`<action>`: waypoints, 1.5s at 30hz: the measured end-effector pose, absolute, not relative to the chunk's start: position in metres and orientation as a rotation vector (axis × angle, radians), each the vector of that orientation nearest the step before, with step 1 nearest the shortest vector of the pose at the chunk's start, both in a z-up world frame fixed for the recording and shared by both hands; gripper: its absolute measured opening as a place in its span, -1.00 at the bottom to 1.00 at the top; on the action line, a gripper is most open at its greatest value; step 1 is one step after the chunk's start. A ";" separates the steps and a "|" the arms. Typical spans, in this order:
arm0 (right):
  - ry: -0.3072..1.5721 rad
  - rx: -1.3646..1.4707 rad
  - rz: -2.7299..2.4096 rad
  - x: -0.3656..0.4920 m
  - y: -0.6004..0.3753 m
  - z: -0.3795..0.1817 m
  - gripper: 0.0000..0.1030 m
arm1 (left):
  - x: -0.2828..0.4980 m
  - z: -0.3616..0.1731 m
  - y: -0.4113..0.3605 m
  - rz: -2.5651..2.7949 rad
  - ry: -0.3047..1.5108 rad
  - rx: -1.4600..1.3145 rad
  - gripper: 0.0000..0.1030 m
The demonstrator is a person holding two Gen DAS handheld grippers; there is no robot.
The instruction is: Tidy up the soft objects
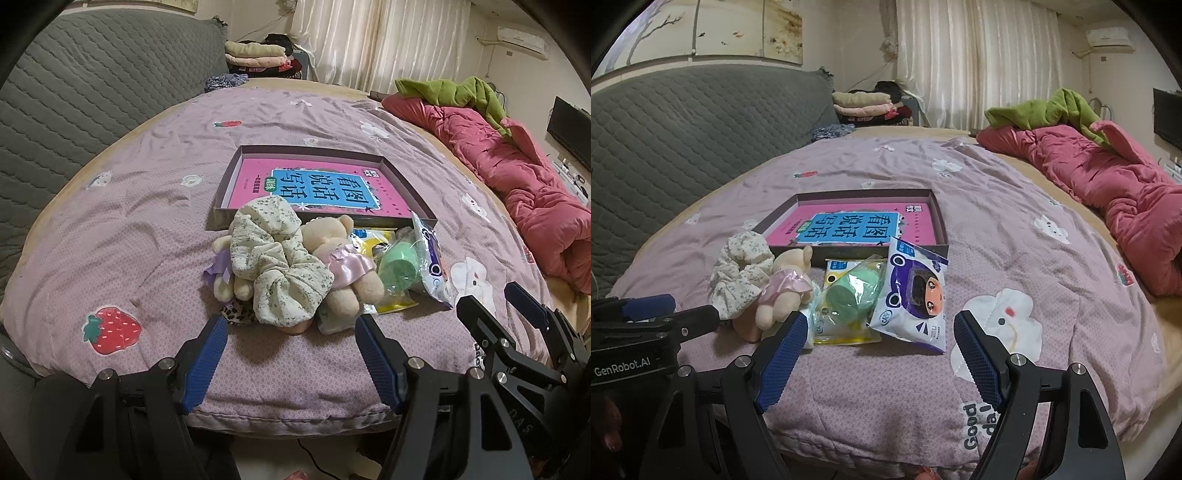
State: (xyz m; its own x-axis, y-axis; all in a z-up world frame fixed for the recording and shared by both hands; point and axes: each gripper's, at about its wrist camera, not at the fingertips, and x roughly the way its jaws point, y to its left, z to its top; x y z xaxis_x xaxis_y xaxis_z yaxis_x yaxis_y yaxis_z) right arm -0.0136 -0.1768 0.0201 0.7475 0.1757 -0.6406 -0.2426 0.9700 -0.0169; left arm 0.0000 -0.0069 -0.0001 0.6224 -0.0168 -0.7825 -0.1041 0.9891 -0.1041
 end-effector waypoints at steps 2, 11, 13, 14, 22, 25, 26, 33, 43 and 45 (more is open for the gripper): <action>0.690 -0.101 0.230 -0.014 -0.177 0.020 0.60 | 0.000 -0.001 -0.006 0.050 0.899 -0.144 0.38; 0.689 -0.101 0.230 -0.013 -0.177 0.020 0.60 | 0.000 -0.001 -0.009 0.050 0.897 -0.146 0.38; 0.690 -0.102 0.231 -0.013 -0.177 0.020 0.60 | 0.000 0.000 -0.008 0.049 0.899 -0.149 0.38; 0.690 -0.102 0.232 -0.013 -0.177 0.020 0.60 | -0.001 -0.001 -0.008 0.050 0.899 -0.149 0.38; 0.693 -0.098 0.232 -0.012 -0.177 0.018 0.60 | -0.003 -0.002 -0.007 0.033 0.896 -0.164 0.38; 0.694 -0.095 0.232 -0.012 -0.176 0.017 0.60 | -0.004 0.000 -0.003 0.035 0.880 -0.183 0.38; 0.696 -0.094 0.232 -0.012 -0.176 0.017 0.60 | -0.004 0.001 -0.002 0.033 0.873 -0.192 0.38; 0.699 -0.084 0.232 -0.011 -0.178 0.016 0.60 | 0.000 0.004 0.008 0.015 0.860 -0.219 0.38; 0.727 -0.061 0.230 -0.003 -0.183 0.008 0.60 | 0.020 -0.002 0.020 0.011 0.892 -0.247 0.38; 0.738 -0.057 0.228 0.000 -0.184 0.005 0.60 | 0.023 -0.003 0.019 0.011 0.893 -0.244 0.38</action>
